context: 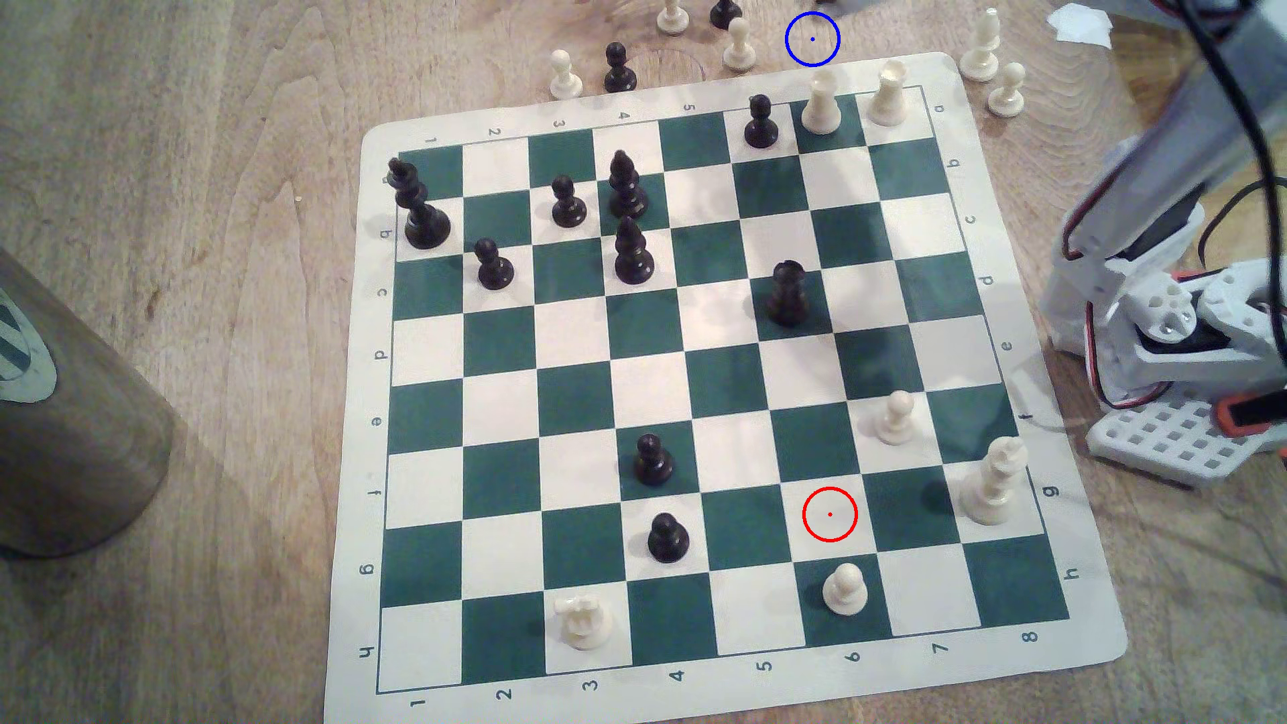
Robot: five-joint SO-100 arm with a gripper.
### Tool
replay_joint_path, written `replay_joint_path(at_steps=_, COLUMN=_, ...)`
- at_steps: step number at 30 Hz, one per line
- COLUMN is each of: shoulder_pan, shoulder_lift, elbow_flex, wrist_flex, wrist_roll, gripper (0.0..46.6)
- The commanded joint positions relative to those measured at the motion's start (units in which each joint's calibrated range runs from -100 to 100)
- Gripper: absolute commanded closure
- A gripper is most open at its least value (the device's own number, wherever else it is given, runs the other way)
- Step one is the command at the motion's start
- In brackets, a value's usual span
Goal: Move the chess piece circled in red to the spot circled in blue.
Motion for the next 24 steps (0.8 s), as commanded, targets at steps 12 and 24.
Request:
replay_joint_path(at_steps=12, shoulder_pan=0.4, shoulder_lift=7.7, elbow_flex=-2.8, wrist_flex=-9.8, wrist_roll=0.3, gripper=46.4)
replay_joint_path(at_steps=24, shoulder_pan=0.7, shoulder_lift=9.9, elbow_flex=-3.0, wrist_flex=-12.0, wrist_roll=0.7, gripper=46.4)
